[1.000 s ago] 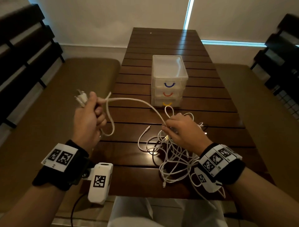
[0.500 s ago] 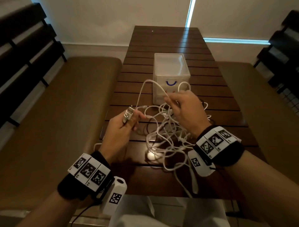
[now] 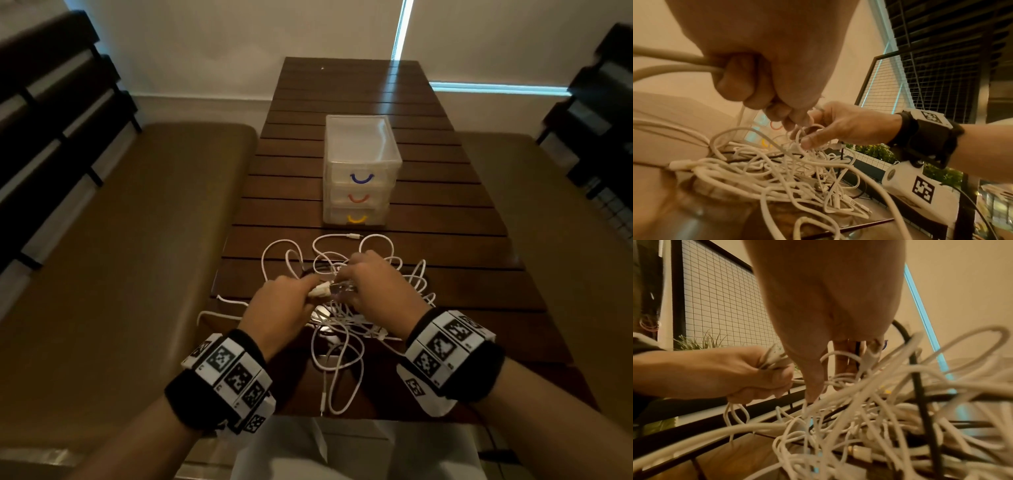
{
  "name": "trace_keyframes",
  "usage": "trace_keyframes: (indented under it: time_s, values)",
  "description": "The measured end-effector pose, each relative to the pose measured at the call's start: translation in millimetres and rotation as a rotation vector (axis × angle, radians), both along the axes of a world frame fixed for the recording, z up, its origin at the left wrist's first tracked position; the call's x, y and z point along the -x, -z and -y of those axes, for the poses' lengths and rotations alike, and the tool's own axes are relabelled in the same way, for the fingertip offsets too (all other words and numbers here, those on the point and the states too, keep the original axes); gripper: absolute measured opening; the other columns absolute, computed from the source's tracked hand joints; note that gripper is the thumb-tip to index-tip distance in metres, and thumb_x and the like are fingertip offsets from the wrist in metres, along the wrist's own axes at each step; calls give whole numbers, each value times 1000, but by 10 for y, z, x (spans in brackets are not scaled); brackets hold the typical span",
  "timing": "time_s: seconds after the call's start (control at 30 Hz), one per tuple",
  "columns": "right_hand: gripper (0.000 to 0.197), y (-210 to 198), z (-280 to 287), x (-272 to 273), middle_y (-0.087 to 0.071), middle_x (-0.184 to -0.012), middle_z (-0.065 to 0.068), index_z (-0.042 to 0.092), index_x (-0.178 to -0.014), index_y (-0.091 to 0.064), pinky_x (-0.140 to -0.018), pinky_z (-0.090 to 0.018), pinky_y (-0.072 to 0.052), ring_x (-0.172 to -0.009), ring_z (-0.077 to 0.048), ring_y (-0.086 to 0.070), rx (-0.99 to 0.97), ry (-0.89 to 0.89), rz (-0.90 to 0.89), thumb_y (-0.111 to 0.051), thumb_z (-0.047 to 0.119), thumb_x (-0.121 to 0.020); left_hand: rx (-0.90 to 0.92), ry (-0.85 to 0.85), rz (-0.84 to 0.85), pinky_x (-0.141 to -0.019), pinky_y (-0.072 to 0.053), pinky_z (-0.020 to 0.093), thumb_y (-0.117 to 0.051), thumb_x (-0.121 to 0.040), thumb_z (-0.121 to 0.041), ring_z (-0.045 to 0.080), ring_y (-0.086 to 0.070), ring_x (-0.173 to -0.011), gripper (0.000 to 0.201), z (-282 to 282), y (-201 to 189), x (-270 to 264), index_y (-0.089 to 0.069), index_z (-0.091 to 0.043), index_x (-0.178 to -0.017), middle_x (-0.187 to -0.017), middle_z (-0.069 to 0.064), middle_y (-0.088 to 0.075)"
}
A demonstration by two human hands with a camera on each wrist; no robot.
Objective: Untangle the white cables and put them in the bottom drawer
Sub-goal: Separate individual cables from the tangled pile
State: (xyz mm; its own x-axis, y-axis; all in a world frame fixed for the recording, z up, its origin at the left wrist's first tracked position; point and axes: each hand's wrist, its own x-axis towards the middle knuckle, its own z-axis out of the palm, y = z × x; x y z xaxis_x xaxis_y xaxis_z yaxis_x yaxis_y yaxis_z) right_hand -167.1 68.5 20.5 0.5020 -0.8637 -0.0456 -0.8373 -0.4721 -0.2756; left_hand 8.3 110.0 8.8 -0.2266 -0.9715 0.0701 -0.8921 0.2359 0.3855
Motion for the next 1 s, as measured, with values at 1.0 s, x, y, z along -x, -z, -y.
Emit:
trace_keyframes:
  time_s: [1.0]
  values:
    - [31,-166,130,348,-54,-104,4,31,-109,-69,-84,-39,-52,-96,-13,-54,-155,165,120,-71,47,-83,182,-573,-1192,-46,-25,26,-51,-100,-37,6,-32,-45,28,218,-348,-603,-64,-21,-80,-52,-11,-43]
